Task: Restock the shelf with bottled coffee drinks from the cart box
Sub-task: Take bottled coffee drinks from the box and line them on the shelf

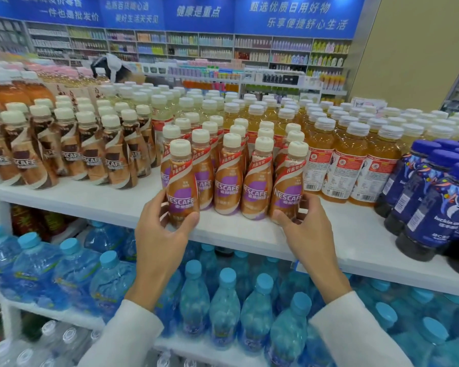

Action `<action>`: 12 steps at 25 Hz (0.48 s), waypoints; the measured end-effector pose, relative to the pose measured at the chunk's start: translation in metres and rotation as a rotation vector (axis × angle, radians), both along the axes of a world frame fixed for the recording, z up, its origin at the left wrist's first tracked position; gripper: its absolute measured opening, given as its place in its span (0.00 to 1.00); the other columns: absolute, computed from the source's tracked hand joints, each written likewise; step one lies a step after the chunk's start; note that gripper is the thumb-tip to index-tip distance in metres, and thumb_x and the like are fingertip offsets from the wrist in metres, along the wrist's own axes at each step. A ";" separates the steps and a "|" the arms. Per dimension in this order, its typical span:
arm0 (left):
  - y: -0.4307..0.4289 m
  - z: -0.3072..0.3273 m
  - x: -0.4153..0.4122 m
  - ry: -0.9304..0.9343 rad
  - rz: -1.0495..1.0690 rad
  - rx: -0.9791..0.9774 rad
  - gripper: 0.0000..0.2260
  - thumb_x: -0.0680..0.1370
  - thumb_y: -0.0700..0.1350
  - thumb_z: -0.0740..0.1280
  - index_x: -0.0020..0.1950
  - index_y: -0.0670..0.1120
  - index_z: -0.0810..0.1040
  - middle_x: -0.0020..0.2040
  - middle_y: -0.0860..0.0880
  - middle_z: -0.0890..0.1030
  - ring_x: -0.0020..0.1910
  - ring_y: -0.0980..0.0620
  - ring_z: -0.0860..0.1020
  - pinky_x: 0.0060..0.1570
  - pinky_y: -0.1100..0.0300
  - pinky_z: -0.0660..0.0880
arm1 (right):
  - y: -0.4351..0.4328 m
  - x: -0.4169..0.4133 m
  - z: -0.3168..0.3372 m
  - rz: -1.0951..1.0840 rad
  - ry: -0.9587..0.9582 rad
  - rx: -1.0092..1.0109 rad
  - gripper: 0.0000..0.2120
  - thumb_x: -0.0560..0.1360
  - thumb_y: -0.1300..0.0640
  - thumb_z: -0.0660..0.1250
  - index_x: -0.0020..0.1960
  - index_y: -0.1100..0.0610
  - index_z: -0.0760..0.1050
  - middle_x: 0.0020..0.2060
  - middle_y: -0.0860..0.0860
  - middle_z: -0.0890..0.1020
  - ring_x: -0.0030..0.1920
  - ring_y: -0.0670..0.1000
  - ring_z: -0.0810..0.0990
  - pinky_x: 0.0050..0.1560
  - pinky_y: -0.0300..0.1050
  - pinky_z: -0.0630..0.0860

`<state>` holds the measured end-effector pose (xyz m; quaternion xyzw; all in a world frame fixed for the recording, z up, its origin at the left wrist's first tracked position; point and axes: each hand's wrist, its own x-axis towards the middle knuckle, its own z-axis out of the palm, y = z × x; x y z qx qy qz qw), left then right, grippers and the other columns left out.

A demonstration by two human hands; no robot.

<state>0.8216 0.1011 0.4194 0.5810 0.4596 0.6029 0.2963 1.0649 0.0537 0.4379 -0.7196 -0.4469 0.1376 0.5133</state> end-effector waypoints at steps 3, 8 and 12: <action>0.007 -0.003 -0.011 -0.030 0.069 0.025 0.28 0.72 0.45 0.78 0.71 0.52 0.72 0.64 0.54 0.77 0.58 0.63 0.77 0.51 0.74 0.74 | 0.000 -0.002 0.000 0.005 0.008 -0.017 0.30 0.75 0.47 0.74 0.71 0.46 0.64 0.67 0.45 0.75 0.62 0.50 0.78 0.64 0.51 0.76; 0.016 -0.001 -0.017 -0.041 0.107 0.011 0.29 0.73 0.45 0.77 0.71 0.54 0.71 0.64 0.55 0.76 0.58 0.64 0.76 0.53 0.68 0.74 | 0.001 -0.002 0.001 0.007 -0.002 -0.009 0.29 0.75 0.47 0.74 0.72 0.46 0.64 0.67 0.46 0.75 0.63 0.50 0.77 0.63 0.50 0.76; 0.023 0.000 -0.021 -0.076 0.102 -0.004 0.28 0.72 0.43 0.78 0.69 0.54 0.72 0.61 0.56 0.78 0.57 0.62 0.78 0.54 0.64 0.76 | 0.002 -0.001 0.002 0.014 -0.003 -0.022 0.30 0.75 0.47 0.73 0.72 0.46 0.63 0.69 0.46 0.74 0.64 0.50 0.77 0.63 0.50 0.75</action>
